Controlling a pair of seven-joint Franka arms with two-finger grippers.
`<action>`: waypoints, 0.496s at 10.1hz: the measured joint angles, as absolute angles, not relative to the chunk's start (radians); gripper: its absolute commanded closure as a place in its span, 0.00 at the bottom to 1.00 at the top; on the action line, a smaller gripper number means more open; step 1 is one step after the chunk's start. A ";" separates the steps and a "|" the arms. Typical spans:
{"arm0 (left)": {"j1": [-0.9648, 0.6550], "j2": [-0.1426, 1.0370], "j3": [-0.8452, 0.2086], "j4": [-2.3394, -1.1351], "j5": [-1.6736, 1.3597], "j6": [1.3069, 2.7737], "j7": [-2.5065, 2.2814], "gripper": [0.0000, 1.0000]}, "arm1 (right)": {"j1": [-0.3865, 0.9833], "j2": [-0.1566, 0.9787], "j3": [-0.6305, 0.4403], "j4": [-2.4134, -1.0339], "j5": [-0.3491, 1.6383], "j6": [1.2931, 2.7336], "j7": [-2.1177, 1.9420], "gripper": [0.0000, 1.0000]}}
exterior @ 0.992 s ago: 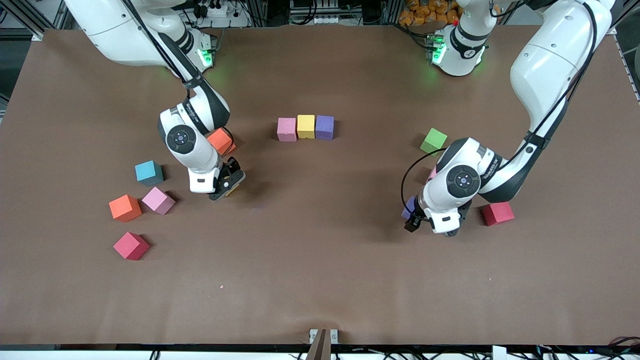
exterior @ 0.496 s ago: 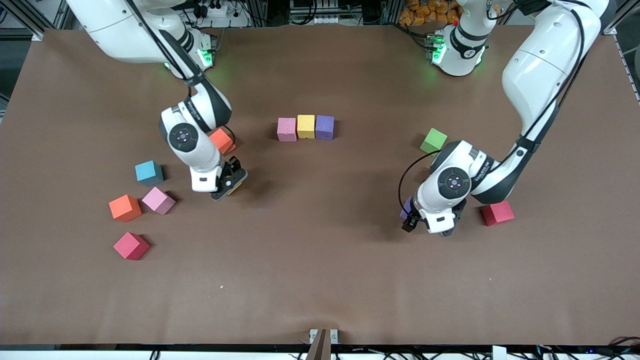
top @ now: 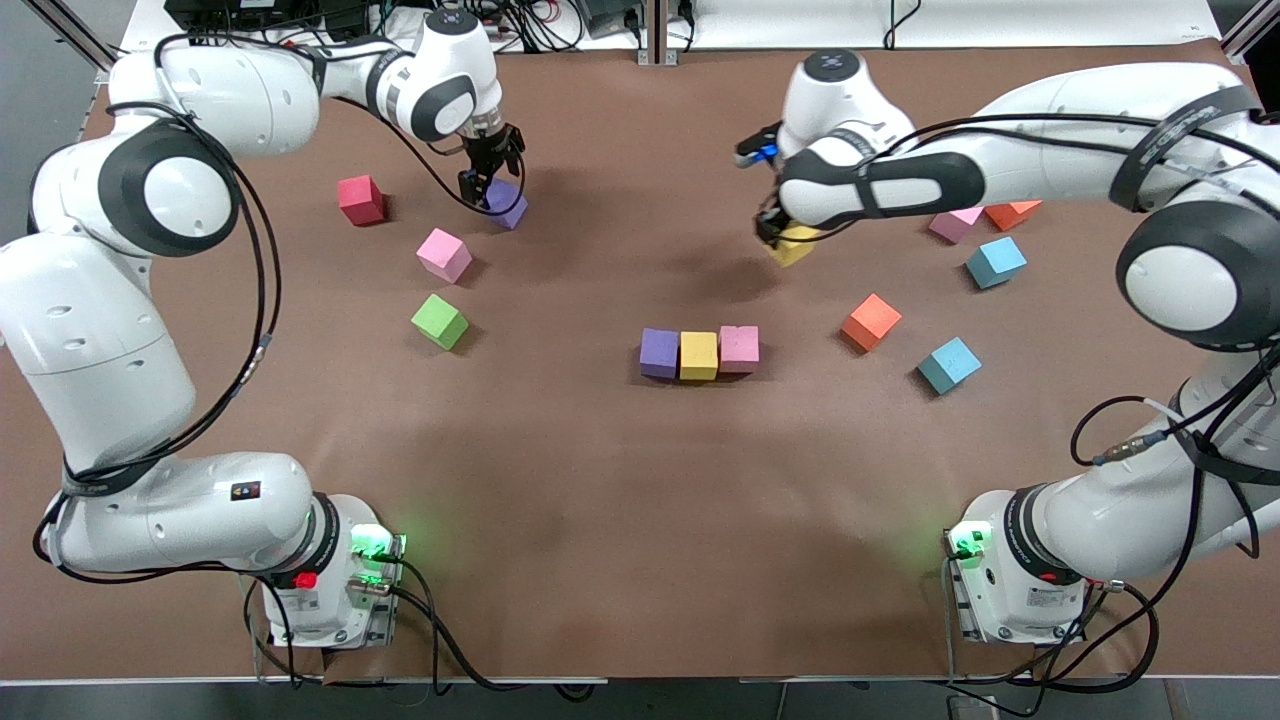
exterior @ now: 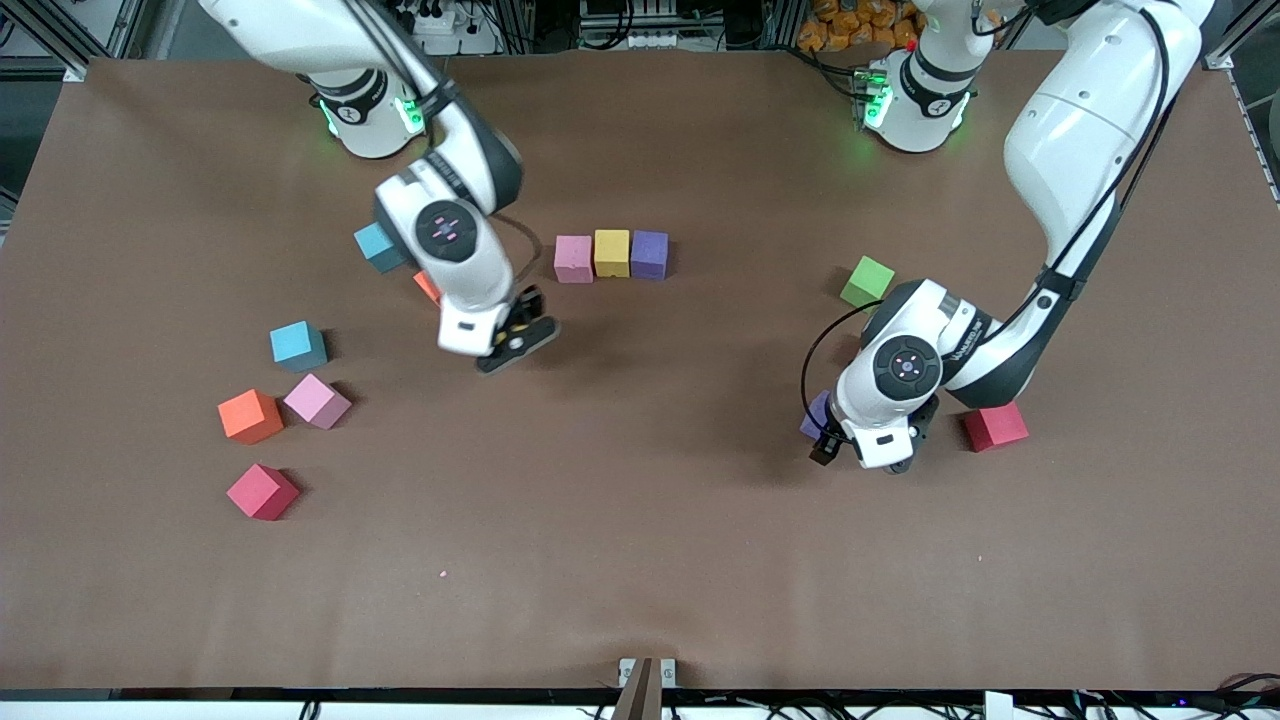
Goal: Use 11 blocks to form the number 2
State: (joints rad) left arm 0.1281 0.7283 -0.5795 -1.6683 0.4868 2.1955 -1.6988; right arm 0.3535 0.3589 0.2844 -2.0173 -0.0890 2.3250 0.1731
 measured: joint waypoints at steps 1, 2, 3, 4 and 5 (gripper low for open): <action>0.131 0.714 -0.579 -1.666 0.487 2.193 -1.703 0.00 | 0.392 0.362 0.284 -2.004 -0.050 2.325 0.235 0.70; 0.131 0.708 -0.579 -1.666 0.486 2.189 -1.704 0.00 | 0.422 0.371 0.284 -1.989 -0.021 2.325 0.295 0.70; 0.127 0.709 -0.579 -1.668 0.486 2.187 -1.708 0.00 | 0.460 0.392 0.283 -1.959 -0.006 2.326 0.393 0.70; 0.124 0.712 -0.579 -1.672 0.486 2.184 -1.709 0.00 | 0.506 0.422 0.278 -1.917 -0.004 2.326 0.505 0.70; 0.123 0.719 -0.578 -1.678 0.486 2.182 -1.710 0.00 | 0.565 0.458 0.263 -1.872 -0.004 2.326 0.610 0.70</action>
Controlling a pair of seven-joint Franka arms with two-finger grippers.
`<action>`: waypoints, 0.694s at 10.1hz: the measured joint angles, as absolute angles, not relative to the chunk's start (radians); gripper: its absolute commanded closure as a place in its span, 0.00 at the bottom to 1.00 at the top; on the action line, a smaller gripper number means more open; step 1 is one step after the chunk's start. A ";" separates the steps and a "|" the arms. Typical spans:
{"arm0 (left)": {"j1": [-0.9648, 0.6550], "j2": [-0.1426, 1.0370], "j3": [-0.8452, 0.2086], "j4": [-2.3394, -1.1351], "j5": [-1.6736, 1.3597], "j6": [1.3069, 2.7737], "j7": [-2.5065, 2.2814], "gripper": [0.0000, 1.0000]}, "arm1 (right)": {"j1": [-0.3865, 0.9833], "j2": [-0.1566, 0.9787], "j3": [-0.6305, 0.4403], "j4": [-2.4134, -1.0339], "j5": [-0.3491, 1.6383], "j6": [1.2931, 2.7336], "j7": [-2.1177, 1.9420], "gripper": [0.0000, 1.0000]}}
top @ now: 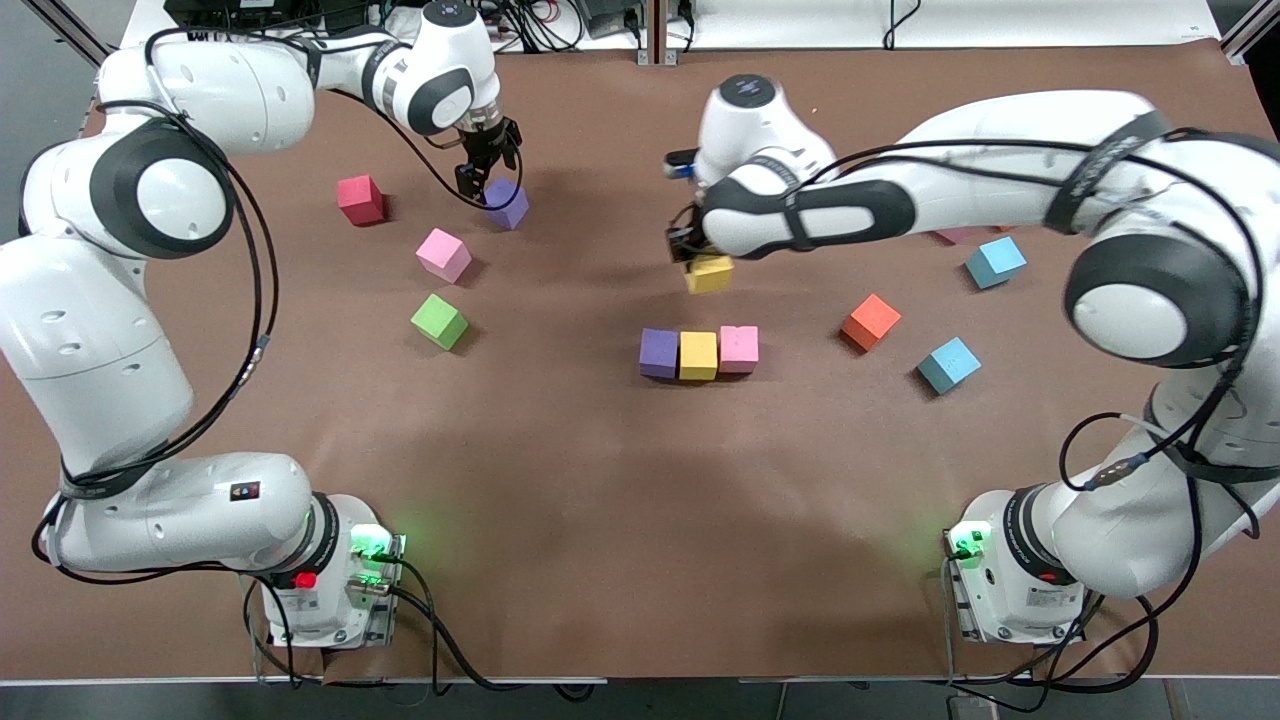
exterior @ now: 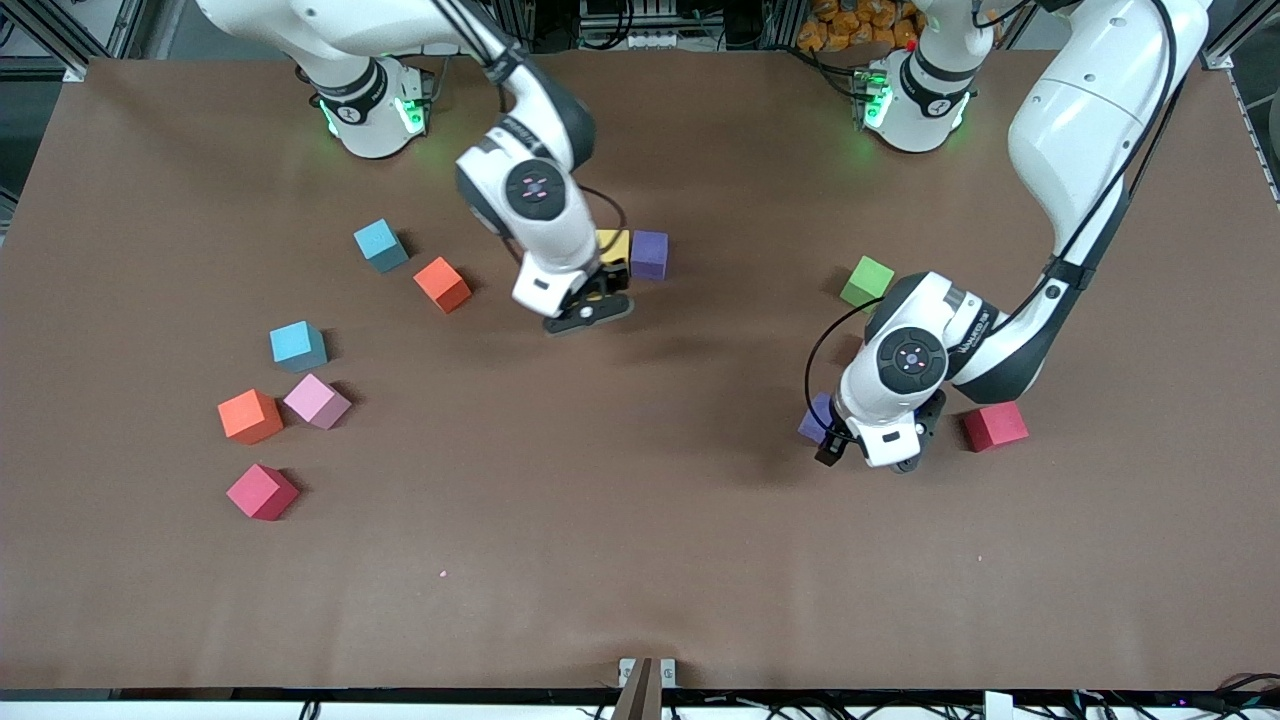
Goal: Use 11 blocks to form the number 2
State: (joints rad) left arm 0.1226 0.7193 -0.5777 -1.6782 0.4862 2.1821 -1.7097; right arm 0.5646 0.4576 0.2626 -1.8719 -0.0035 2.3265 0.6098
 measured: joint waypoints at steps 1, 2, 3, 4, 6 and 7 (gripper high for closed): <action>0.121 0.734 -0.576 -1.681 0.486 2.182 -1.710 0.00 | 0.622 0.493 0.237 -1.835 -0.004 2.327 0.688 0.70; 0.121 0.749 -0.573 -1.681 0.486 2.182 -1.710 0.00 | 0.665 0.527 0.215 -1.804 -0.004 2.331 0.744 0.70; 0.120 0.760 -0.572 -1.681 0.486 2.182 -1.710 0.00 | 0.694 0.562 0.200 -1.776 -0.004 2.334 0.777 0.70; 0.119 0.768 -0.572 -1.681 0.486 2.182 -1.710 0.00 | 0.712 0.594 0.186 -1.758 -0.004 2.343 0.785 0.70; 0.115 0.775 -0.572 -1.681 0.486 2.182 -1.709 0.77 | 0.739 0.631 0.163 -1.738 -0.004 2.361 0.798 0.70; 0.113 0.775 -0.572 -1.681 0.486 2.182 -1.708 0.97 | 0.744 0.635 0.161 -1.735 -0.004 2.362 0.803 0.70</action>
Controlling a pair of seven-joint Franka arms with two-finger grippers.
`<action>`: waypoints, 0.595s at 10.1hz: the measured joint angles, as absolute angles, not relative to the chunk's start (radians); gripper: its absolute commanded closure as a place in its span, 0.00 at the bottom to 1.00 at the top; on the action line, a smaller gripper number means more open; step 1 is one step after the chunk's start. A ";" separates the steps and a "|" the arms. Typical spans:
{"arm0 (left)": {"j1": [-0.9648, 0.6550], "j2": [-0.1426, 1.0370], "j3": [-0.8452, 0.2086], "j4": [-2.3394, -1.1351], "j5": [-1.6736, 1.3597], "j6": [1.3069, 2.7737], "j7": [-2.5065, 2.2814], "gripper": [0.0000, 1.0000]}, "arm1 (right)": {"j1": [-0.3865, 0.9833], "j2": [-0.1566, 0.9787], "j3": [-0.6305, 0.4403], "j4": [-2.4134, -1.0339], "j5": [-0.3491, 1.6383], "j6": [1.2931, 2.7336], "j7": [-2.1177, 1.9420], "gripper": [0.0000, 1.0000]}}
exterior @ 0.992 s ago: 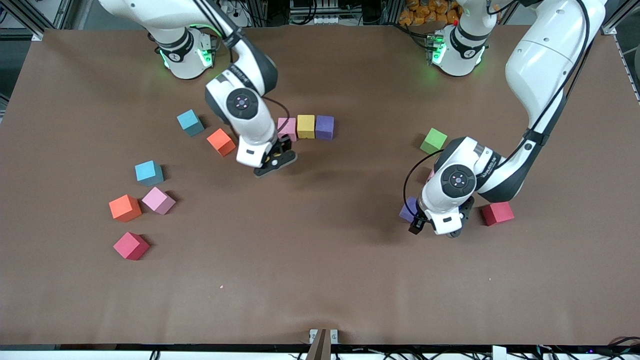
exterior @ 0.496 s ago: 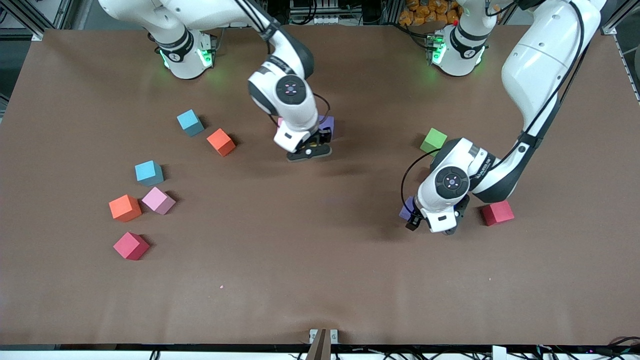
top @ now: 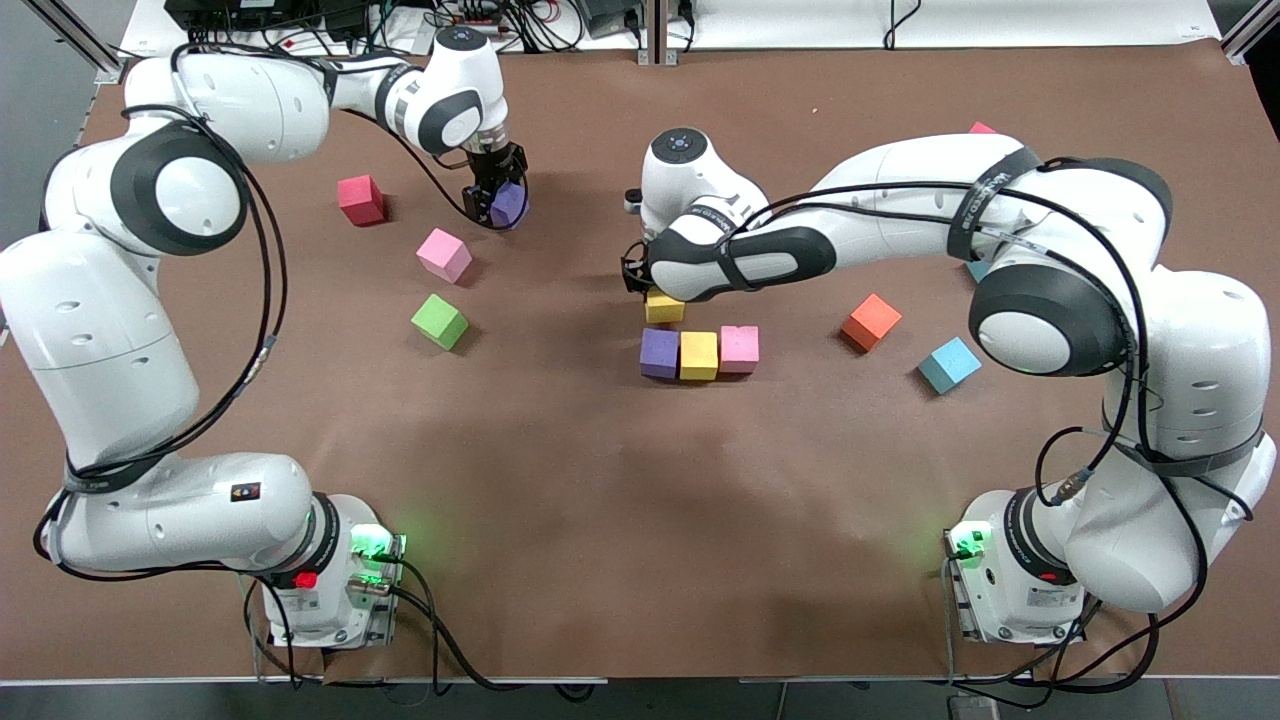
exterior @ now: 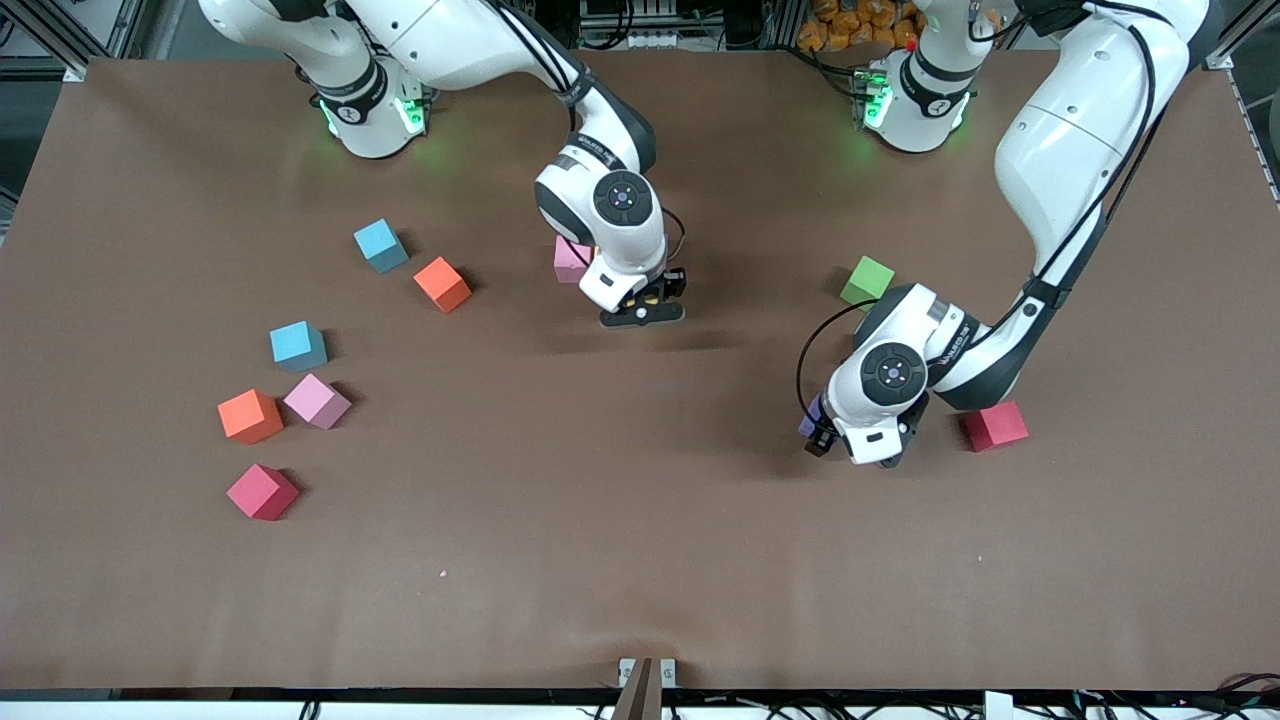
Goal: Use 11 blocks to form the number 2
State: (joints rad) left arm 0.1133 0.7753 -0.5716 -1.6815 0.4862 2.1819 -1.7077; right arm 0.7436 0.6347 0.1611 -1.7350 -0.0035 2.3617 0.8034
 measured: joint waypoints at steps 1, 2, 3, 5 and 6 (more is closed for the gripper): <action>0.113 0.775 -0.572 -1.681 0.486 2.182 -1.705 0.97 | 0.746 0.635 0.161 -1.734 -0.003 2.363 0.808 0.70; 0.112 0.775 -0.572 -1.680 0.486 2.182 -1.690 0.97 | 0.747 0.636 0.161 -1.734 -0.003 2.367 0.813 0.70; 0.111 0.775 -0.572 -1.678 0.486 2.182 -1.648 0.97 | 0.751 0.640 0.160 -1.734 -0.003 2.374 0.819 0.70; 0.102 0.774 -0.575 -1.671 0.487 2.183 -1.499 0.97 | 0.758 0.651 0.159 -1.736 -0.004 2.379 0.822 0.70; 0.091 0.774 -0.579 -1.670 0.487 2.183 -1.435 0.97 | 0.760 0.657 0.158 -1.738 -0.005 2.379 0.822 0.69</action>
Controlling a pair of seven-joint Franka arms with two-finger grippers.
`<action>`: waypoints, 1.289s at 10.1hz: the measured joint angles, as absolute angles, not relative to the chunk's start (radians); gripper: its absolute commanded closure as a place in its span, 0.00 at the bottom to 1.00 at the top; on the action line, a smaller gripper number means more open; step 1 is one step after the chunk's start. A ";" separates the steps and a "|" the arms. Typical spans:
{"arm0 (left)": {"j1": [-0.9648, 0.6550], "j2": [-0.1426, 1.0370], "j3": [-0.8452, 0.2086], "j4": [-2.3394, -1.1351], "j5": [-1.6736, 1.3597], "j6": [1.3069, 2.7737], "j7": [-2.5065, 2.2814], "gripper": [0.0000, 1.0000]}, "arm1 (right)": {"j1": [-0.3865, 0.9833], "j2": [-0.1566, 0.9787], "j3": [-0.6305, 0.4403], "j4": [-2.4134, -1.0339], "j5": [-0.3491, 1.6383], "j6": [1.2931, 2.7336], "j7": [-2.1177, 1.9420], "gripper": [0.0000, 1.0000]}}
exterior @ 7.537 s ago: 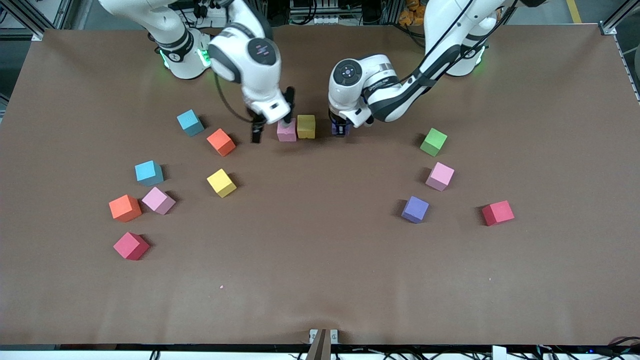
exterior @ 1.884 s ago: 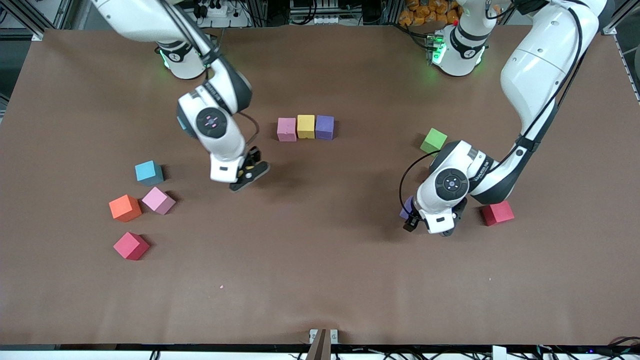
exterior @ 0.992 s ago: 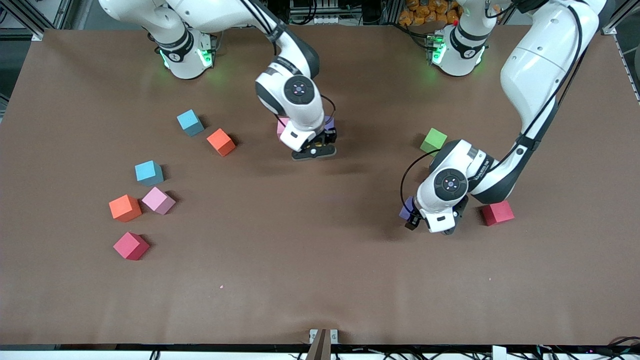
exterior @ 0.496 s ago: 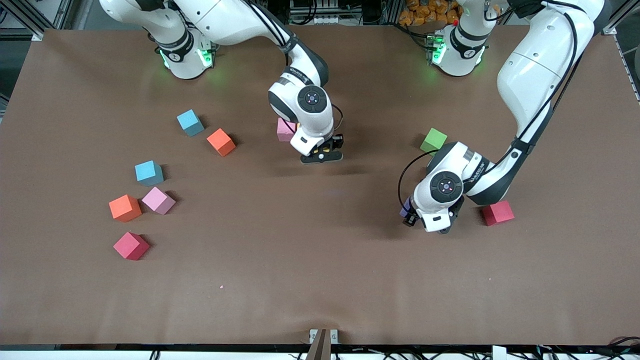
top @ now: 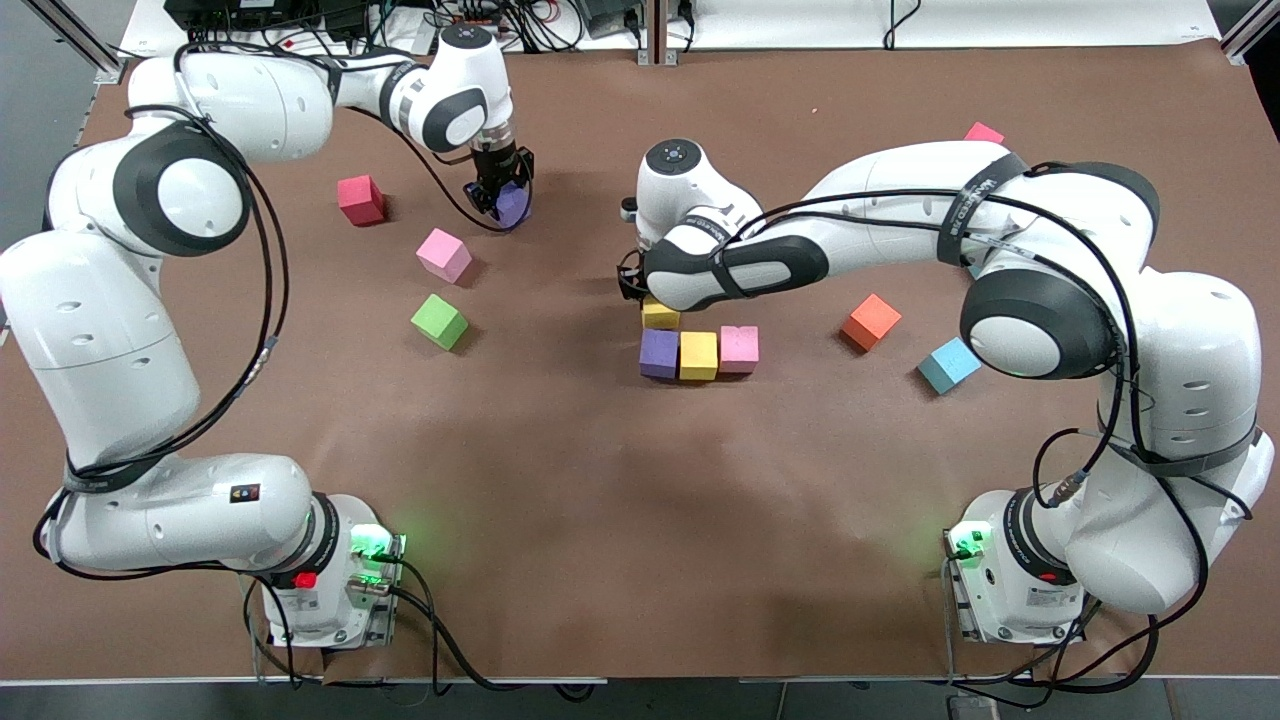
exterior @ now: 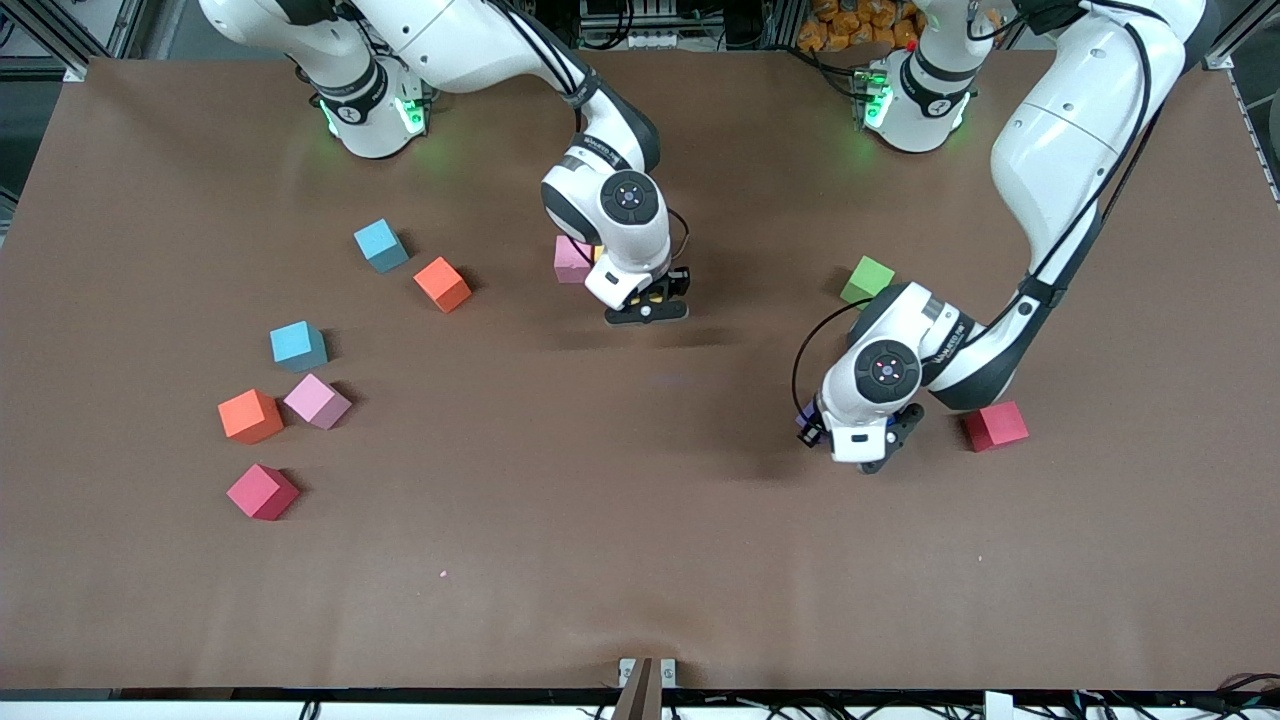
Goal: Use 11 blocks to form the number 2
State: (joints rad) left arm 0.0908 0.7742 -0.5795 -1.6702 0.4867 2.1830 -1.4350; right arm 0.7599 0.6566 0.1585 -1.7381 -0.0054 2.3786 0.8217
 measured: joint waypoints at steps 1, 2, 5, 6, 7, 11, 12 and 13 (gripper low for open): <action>0.073 0.773 -0.582 -1.669 0.487 2.183 -1.392 0.97 | 0.761 0.661 0.158 -1.740 -0.006 2.379 0.822 0.70; 0.054 0.769 -0.587 -1.664 0.487 2.185 -1.349 0.97 | 0.762 0.663 0.158 -1.741 -0.006 2.379 0.822 0.70; 0.037 0.752 -0.628 -1.633 0.487 2.185 -1.210 0.97 | 0.762 0.663 0.158 -1.744 -0.006 2.379 0.824 0.67; 0.037 0.749 -0.636 -1.628 0.487 2.185 -1.167 0.97 | 0.762 0.663 0.158 -1.744 -0.006 2.379 0.835 0.62; 0.037 0.749 -0.639 -1.626 0.487 2.185 -1.129 0.97 | 0.763 0.663 0.158 -1.745 -0.006 2.379 0.843 0.61; -0.015 0.750 -0.663 -1.605 0.487 2.187 -1.060 0.97 | 0.770 0.664 0.157 -1.750 -0.006 2.379 0.856 0.00; -0.041 0.750 -0.663 -1.598 0.487 2.187 -1.052 0.97 | 0.770 0.664 0.157 -1.750 -0.006 2.379 0.857 0.00; -0.061 0.750 -0.663 -1.596 0.487 2.187 -1.030 0.97 | 0.770 0.663 0.157 -1.749 -0.006 2.379 0.857 0.00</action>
State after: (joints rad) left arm -0.0613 0.7498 -0.6634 -1.5961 0.4867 2.1871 -1.0303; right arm 0.7698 0.6630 0.1572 -1.7491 -0.0061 2.3786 0.8567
